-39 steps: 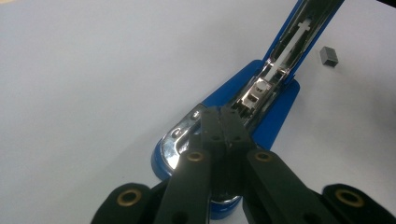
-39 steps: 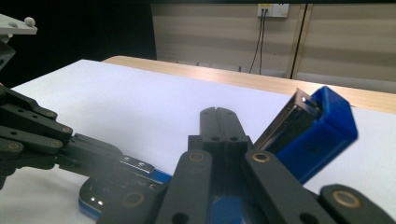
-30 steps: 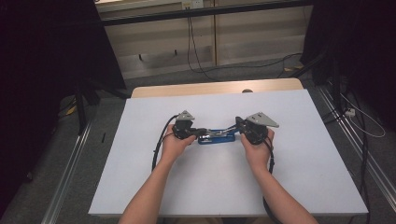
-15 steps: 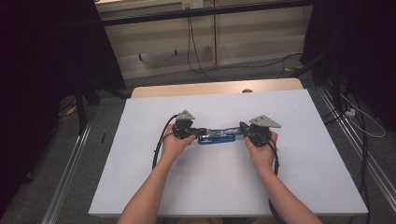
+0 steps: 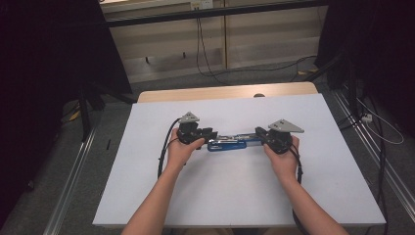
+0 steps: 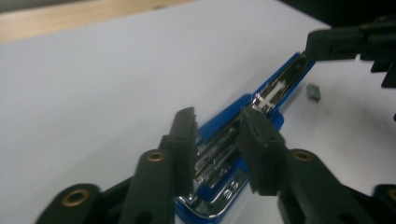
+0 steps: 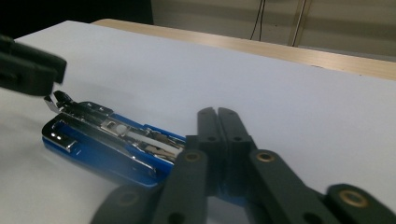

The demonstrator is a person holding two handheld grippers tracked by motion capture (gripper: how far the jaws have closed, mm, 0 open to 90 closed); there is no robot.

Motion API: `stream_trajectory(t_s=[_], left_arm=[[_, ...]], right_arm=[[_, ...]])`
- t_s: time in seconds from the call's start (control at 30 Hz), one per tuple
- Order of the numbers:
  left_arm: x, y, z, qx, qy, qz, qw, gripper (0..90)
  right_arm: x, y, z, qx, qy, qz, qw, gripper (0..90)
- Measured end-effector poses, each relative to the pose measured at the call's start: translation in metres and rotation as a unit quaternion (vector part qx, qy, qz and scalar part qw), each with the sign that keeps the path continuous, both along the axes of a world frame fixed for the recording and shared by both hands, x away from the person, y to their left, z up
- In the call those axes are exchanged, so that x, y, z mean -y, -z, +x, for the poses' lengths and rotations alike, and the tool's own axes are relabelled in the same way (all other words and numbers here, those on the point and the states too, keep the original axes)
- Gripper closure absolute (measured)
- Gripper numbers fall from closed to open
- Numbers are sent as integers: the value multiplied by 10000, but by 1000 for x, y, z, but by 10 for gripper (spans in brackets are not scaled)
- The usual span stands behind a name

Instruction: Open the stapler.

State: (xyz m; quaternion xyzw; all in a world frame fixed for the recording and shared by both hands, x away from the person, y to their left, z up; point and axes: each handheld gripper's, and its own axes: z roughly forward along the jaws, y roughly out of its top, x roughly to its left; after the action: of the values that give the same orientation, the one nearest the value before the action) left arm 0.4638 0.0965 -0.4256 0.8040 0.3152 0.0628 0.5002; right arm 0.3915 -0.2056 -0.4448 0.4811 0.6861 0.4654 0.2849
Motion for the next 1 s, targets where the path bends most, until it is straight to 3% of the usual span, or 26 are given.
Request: stream_trajectory(t_s=[0.03,0.1,0.23,0.37,0.73,1.0], left_arm=[[-1,-2,-1,10,-13,1,10000,542],[-5,-7,-4,62,-18,12,10000,491],[-14,-13,-12,87,-99,109,9999,316],[-23,-14,-20,41,-168,116,9998,210],[-53,-11,-45,168,-434,168,9988,124],[-73,-3,-63,282,-585,271,9975,113]], right_arm=[[4,-1,-3,-3,-12,-21,10000,813],[10,-2,-7,-3,8,-73,10000,772],[23,-2,-17,-39,35,-216,9998,616],[34,0,-25,-109,41,-299,9995,535],[41,8,-32,-311,39,-380,9988,331],[41,8,-30,-344,-75,-504,9981,267]])
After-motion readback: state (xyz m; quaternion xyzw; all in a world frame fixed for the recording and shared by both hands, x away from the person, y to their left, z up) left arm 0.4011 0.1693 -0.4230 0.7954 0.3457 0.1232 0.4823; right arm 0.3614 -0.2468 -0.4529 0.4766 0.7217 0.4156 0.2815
